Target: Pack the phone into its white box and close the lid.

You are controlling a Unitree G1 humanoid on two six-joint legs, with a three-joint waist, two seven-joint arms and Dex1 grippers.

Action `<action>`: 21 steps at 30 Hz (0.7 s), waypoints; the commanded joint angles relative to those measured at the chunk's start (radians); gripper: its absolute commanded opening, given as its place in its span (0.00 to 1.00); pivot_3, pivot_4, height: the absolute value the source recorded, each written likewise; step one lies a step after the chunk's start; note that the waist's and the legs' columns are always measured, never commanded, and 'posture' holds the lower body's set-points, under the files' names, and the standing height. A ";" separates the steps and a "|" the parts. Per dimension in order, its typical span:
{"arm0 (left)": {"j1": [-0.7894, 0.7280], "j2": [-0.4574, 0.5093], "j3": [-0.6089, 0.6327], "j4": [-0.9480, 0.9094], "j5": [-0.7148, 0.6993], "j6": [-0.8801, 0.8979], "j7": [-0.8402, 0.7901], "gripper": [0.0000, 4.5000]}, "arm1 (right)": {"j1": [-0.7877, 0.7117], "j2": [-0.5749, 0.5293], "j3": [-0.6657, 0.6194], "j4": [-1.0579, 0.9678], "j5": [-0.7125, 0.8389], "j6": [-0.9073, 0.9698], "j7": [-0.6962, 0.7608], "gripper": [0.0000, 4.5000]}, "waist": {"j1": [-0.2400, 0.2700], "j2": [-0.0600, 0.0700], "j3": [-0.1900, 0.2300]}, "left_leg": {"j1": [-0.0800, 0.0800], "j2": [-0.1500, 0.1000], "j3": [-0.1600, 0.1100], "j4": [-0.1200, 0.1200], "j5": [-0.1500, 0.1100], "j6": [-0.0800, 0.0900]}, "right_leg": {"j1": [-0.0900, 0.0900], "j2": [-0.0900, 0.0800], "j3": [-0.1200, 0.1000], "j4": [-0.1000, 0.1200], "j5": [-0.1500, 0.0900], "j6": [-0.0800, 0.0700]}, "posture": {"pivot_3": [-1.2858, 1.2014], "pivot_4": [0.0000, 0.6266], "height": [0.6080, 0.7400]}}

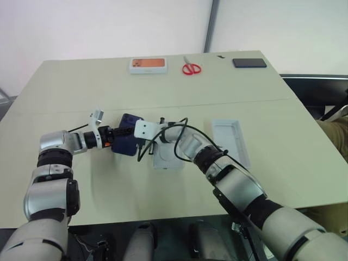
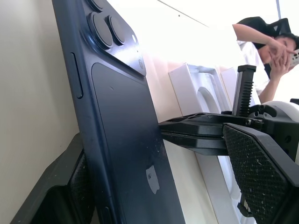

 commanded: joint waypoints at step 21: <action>0.100 -0.009 -0.005 -0.026 -0.028 0.082 0.088 0.23 | 0.041 -0.010 0.005 -0.060 -0.007 -0.005 0.017 0.00 | -0.002 -0.001 0.000 | 0.000 0.000 0.001 -0.004 0.000 0.000 | -0.001 0.000 0.001 -0.002 0.000 0.000 | 0.52 0.24 1.00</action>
